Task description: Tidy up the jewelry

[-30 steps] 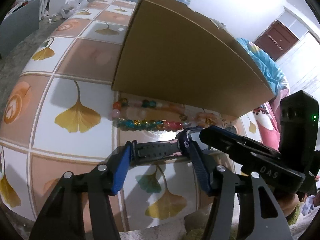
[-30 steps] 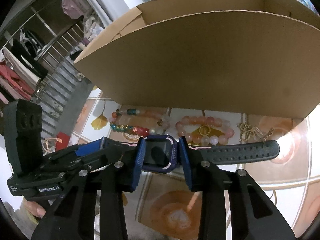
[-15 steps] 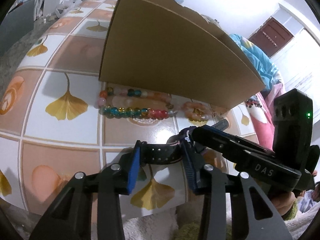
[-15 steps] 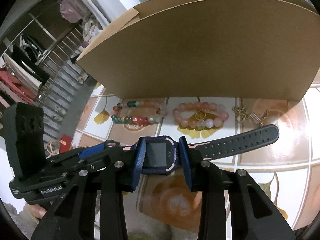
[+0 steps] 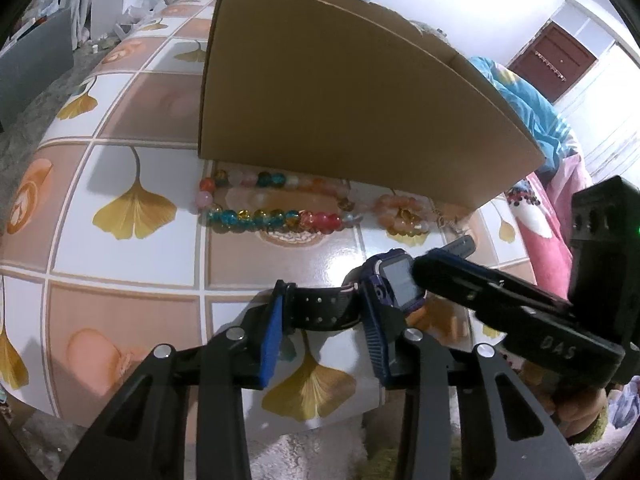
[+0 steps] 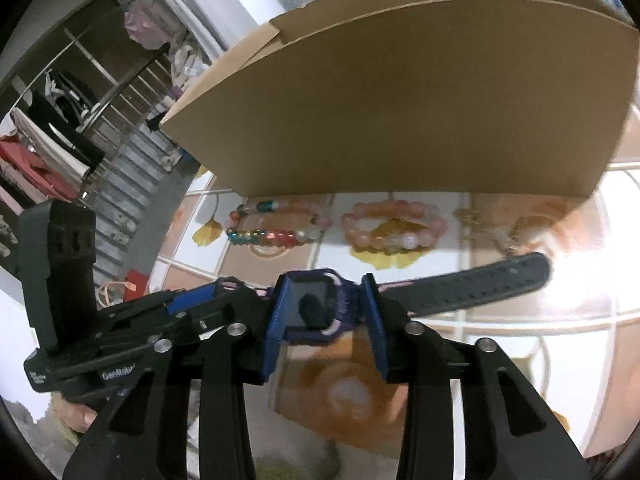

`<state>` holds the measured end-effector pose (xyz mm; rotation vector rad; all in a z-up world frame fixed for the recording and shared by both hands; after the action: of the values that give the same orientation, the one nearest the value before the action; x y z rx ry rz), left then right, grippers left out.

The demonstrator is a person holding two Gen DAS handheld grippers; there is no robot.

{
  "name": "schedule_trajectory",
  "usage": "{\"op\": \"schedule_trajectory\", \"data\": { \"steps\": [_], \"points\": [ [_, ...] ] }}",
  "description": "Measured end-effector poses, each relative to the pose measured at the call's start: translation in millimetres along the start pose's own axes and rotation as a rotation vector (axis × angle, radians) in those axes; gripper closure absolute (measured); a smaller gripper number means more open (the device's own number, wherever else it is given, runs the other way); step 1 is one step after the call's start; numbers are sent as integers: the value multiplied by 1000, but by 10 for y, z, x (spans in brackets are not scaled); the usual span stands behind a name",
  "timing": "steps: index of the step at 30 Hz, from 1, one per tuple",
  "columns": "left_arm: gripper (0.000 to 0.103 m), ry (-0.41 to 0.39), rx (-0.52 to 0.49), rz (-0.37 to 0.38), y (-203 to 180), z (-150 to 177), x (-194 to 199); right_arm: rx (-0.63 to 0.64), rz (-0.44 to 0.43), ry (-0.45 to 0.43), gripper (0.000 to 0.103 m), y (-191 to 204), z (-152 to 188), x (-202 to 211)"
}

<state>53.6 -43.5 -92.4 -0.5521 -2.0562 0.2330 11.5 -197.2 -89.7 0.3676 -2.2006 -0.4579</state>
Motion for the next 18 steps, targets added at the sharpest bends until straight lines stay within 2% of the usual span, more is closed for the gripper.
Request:
{"op": "schedule_trajectory", "data": {
  "steps": [3,7,10,18],
  "points": [
    [68,-1,-5,-8,12,6,2,0,43,-28,63,-167,-5,161],
    [68,-4,-9,-17,22,5,6,-12,163,-90,59,-502,-74,399],
    [68,-7,-17,-26,13,5,2,-2,252,-101,58,-678,-105,440],
    [67,-14,-45,-52,-22,20,-8,70,277,-81,58,-732,-122,270]
  ]
}}
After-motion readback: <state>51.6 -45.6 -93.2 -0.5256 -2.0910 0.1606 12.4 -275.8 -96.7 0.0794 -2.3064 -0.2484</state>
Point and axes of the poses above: each gripper's, at about its wrist camera, not at the fingertips, and x roughly against the way its jaws point, y to its left, z to its underside, the point moved 6 cm from there along -x, roughly the way its jaws point, and after that the axes turned 6 degrees about -y, right-handed, at the moved point
